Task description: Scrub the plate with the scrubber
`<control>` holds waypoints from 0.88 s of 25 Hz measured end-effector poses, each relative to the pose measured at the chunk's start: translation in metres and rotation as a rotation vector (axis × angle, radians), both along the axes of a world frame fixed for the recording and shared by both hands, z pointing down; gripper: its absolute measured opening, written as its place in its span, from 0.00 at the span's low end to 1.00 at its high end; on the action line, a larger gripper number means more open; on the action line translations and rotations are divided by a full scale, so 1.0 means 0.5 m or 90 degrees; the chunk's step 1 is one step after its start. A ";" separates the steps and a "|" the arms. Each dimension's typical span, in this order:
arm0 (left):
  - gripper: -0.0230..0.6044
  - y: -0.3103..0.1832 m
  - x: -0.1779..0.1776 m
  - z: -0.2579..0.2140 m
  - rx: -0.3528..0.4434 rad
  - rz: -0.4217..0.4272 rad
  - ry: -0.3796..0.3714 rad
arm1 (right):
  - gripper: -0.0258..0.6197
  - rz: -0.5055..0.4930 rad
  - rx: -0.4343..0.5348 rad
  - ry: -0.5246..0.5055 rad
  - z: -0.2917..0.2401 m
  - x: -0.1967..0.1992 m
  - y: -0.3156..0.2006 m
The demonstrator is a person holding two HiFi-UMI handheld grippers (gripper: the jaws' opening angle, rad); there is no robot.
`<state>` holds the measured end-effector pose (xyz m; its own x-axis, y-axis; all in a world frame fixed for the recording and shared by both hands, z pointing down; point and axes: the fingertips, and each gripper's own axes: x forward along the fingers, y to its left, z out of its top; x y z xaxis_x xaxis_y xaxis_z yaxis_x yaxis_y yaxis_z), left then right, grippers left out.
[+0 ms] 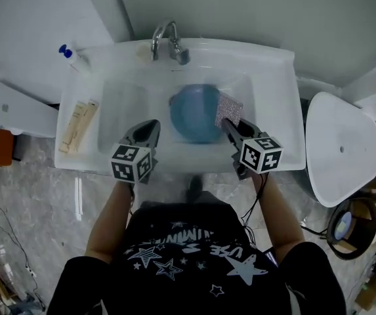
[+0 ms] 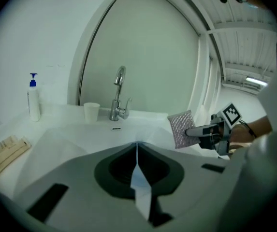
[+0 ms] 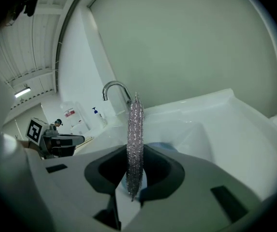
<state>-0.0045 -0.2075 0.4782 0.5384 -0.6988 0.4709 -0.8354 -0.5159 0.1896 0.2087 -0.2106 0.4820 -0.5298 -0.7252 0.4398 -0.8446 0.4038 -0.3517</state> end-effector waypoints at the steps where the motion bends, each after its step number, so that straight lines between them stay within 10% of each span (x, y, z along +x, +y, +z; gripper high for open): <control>1: 0.07 -0.008 0.010 0.009 -0.009 0.000 -0.004 | 0.17 -0.008 -0.003 -0.001 0.005 0.002 -0.006; 18: 0.07 -0.101 0.070 0.217 -0.214 -0.064 -0.032 | 0.17 -0.056 -0.021 0.015 0.072 0.009 -0.064; 22: 0.29 -0.127 0.066 0.274 -0.278 -0.095 -0.021 | 0.17 -0.057 -0.033 0.015 0.092 0.016 -0.074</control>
<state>0.0287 -0.2709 0.6151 0.4265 -0.4995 0.7541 -0.9038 -0.2671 0.3343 0.2166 -0.2478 0.5282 -0.5811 -0.6510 0.4884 -0.8138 0.4603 -0.3547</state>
